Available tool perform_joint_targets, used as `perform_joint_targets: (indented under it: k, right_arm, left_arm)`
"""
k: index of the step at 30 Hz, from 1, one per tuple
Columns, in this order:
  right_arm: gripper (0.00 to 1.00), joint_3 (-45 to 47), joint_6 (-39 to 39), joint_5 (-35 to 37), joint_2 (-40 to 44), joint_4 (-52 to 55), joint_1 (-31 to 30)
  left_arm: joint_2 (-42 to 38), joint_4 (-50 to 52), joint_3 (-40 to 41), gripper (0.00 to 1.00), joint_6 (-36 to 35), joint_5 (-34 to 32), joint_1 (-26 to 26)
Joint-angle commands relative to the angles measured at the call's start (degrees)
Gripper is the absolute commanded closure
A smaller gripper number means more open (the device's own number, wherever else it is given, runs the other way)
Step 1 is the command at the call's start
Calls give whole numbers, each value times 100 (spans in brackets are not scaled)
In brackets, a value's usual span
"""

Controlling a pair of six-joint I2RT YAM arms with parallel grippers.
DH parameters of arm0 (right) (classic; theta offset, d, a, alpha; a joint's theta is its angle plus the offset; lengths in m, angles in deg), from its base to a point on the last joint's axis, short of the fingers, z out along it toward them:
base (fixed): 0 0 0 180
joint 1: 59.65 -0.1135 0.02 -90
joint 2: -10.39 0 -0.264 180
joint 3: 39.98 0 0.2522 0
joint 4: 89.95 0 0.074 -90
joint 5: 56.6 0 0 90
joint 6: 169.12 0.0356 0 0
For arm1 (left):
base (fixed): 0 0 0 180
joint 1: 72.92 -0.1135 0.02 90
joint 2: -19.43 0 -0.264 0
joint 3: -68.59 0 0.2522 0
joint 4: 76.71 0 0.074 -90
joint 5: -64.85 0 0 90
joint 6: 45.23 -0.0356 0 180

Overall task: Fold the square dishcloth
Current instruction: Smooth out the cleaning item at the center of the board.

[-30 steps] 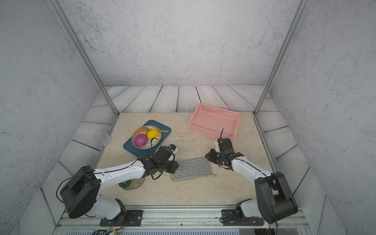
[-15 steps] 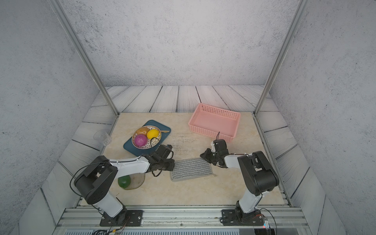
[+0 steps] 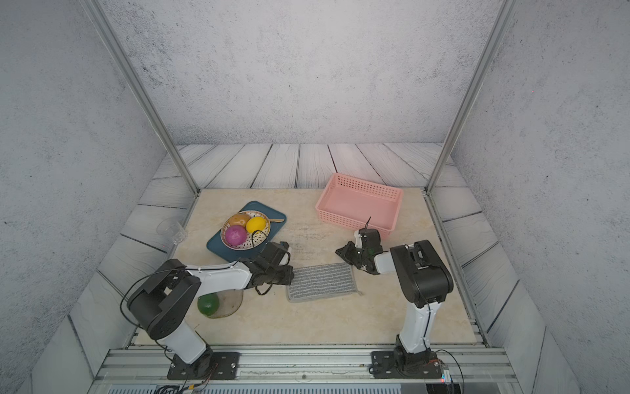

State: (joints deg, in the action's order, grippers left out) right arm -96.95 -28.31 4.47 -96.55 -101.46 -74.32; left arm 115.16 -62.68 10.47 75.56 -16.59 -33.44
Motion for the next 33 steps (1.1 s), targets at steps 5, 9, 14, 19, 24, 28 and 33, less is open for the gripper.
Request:
perform_joint_targets:
  k: [5,9,14,19,24,28,33]
  right_arm:
    - [89,-293,-553,26,312,1223,130]
    - [89,-272,-849,103,963,1775,112]
    - [89,2,-865,171,1706,2009,40]
    - [89,280,-840,368,2251,2280,-243]
    - [89,618,-657,598,2566,2261,-629]
    - [89,881,-522,819,2521,2167,-661]
    - [89,952,-450,1111,2101,2133,-643]
  left_arm:
    - [114,304,-69,81,-65,76,-46]
    - [-209,424,-40,69,33,146,-46]
    - [-650,523,-61,63,84,265,-46]
    - [-939,642,-20,63,153,314,-46]
    - [-998,731,169,68,215,128,-46]
    - [-737,737,259,70,214,58,-55]
    - [-318,648,242,74,203,49,-81]
